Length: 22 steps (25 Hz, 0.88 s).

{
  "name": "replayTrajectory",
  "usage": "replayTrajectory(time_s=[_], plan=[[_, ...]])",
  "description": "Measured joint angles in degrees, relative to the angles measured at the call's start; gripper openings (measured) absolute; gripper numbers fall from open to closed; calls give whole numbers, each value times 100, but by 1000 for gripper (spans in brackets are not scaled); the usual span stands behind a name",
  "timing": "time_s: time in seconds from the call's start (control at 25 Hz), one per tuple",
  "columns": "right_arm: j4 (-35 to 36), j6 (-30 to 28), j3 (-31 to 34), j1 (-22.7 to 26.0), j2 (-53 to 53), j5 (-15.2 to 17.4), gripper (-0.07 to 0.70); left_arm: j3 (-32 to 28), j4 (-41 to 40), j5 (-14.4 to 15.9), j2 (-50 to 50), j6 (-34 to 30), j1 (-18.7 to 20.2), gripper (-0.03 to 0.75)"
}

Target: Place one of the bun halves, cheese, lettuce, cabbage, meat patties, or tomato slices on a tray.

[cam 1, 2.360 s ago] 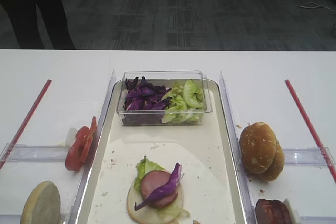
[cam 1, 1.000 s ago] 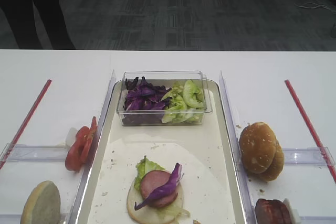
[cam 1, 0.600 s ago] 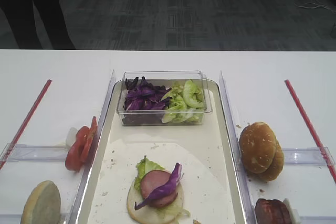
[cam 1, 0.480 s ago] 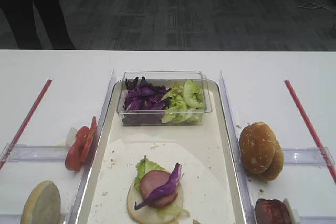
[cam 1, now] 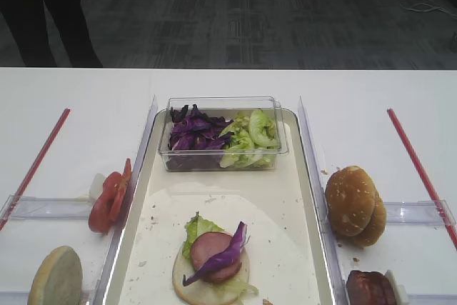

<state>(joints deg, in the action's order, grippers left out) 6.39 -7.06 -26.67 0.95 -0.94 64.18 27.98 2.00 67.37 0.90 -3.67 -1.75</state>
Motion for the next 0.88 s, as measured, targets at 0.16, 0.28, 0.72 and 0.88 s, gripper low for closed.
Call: replayTrajectory(time_s=[0.16, 0.28, 0.72, 0.88], plan=[[0, 0, 0, 0, 0, 0, 387, 0, 0, 0, 0, 19, 0, 356], [0, 0, 0, 0, 0, 0, 387, 0, -51, 0, 0, 146, 0, 356], [0, 0, 0, 0, 0, 0, 387, 0, -143, 0, 0, 276, 0, 356], [0, 0, 0, 0, 0, 0, 387, 0, -143, 0, 0, 287, 0, 356]])
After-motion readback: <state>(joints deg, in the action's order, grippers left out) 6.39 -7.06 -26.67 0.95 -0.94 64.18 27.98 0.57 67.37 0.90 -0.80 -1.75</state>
